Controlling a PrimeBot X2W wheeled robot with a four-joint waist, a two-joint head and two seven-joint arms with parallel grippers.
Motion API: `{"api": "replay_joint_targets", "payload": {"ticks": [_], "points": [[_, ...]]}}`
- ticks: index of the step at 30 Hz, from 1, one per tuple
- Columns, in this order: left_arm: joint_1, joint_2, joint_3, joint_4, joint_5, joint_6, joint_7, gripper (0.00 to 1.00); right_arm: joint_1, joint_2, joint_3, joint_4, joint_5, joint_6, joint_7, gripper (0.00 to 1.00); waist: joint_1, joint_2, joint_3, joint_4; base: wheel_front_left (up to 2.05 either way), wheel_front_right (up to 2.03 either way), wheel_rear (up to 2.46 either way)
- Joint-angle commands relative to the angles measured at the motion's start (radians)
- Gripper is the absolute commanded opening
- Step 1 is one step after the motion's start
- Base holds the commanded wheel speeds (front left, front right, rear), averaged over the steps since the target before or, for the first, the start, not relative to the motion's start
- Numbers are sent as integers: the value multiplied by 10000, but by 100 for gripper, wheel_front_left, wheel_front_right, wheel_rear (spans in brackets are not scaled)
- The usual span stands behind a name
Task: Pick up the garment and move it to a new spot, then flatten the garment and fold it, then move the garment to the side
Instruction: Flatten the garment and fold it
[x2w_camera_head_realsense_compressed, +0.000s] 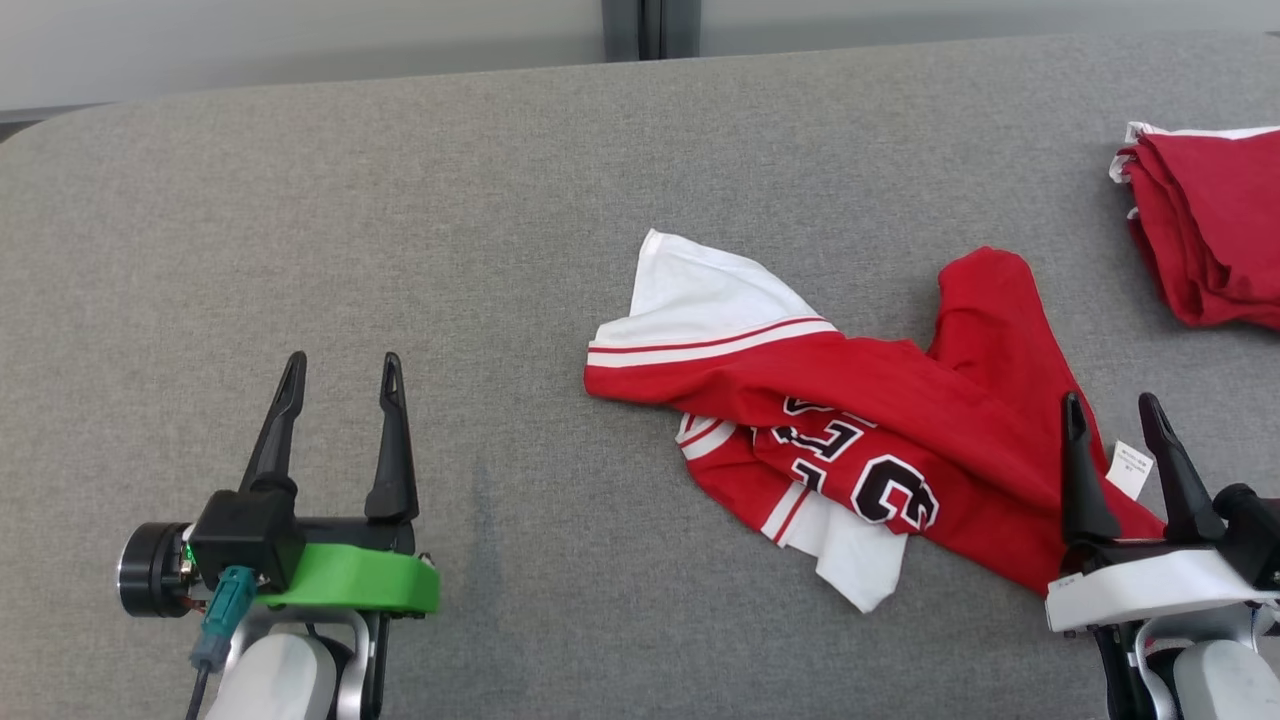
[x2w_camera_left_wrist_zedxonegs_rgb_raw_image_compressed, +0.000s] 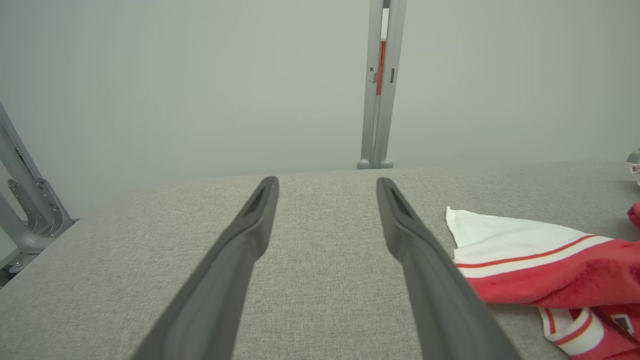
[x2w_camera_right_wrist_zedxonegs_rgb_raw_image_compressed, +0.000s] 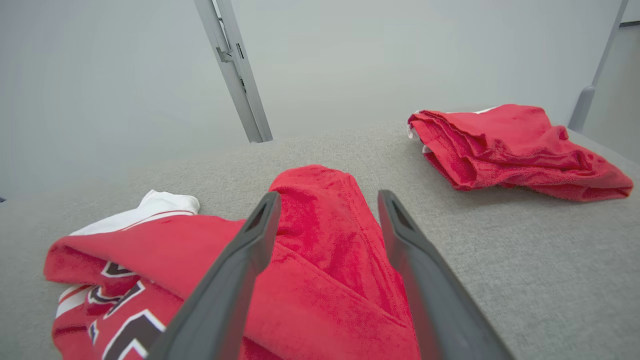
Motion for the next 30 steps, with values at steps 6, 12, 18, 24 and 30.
{"api": "replay_joint_targets", "payload": {"ticks": [6, 12, 18, 24, 30], "points": [[394, 172, -4, 54, 48, 82, -13, 100, 227, -292, 663, -1112, -381, 1, 359, 100, 0, 0, -467, -31, 0, 0, 0], [720, 274, -17, -44, -18, 196, 75, 100, 589, -197, 682, -1622, -338, 1, 805, 100, 0, 0, -696, 2, 0, 0, 0], [840, 313, -44, -128, -76, 249, 130, 100, 777, -165, 655, -1831, -299, 1, 958, 100, 0, 0, -757, 19, 0, 0, 0], [649, 350, -163, -257, -20, 184, 210, 100, 707, -242, 646, -1912, -207, 1, 1059, 100, 0, 0, -691, 41, 0, 0, 0], [-56, 165, -630, -354, 20, -230, 507, 100, 511, -289, 623, -1973, -110, 1, 1115, 100, 0, 0, -438, 27, 0, 0, 0]]}}
